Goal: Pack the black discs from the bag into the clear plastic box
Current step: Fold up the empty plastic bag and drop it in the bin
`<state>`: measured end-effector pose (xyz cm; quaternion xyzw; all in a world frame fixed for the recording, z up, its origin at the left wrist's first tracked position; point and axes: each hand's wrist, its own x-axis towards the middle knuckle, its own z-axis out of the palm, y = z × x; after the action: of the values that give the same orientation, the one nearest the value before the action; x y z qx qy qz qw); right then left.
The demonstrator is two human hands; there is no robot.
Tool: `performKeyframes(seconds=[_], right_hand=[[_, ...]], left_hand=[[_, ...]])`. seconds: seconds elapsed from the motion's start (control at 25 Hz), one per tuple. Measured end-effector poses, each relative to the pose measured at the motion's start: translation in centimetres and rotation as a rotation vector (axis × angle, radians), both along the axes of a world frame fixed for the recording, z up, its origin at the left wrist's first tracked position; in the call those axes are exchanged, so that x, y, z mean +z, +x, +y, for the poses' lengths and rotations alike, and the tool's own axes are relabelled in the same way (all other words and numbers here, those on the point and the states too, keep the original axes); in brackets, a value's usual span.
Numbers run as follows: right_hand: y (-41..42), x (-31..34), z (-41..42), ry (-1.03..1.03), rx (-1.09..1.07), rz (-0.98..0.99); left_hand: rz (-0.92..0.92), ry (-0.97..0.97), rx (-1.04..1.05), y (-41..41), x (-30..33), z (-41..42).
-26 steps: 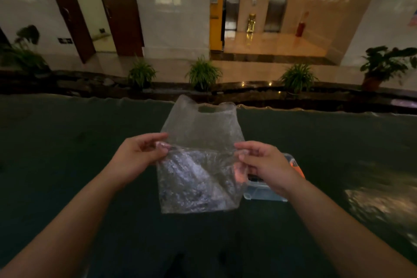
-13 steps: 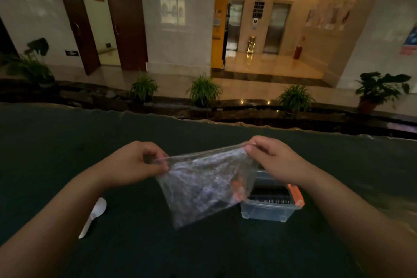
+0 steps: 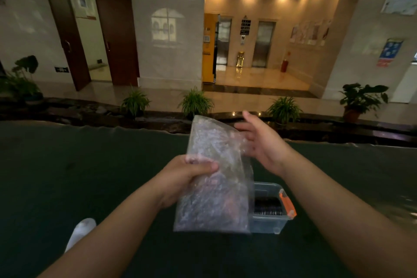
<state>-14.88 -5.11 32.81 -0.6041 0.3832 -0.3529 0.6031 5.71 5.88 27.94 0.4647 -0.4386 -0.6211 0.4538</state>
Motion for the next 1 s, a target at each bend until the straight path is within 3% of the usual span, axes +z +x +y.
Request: performKeyframes(seconds=[0.08,0.16,0.24,0.32,0.44,0.56,1.0], right_hand=[[-0.9,-2.7,-0.2,0.278,0.073,-0.100],[-1.1,-4.8,1.0,0.441,0.296,-0.152],[-0.8,-5.5,2.0,0.353,0.406,-0.127],[-0.2,-5.1,2.3,0.211,0.340,-0.076],[-0.3,-4.0,1.8,0.149,0.192,-0.028],[-1.1,-3.2,1.4,0.145,0.183,-0.026],[-0.5,-2.7,0.8,0.133,0.267,-0.257]], left_hand=[[0.100,0.018,0.085,0.0,-0.1,-0.4],[0.100,0.015,0.167,-0.2,-0.1,-0.7],[0.043,-0.007,0.229,-0.2,0.2,-1.1],[-0.024,-0.034,0.243,0.0,0.7,-1.4],[-0.116,-0.051,0.157,1.4,1.9,-1.6],[-0.193,-0.088,0.027,3.7,2.8,-1.3],[-0.090,-0.260,0.074,6.0,3.3,-0.7]])
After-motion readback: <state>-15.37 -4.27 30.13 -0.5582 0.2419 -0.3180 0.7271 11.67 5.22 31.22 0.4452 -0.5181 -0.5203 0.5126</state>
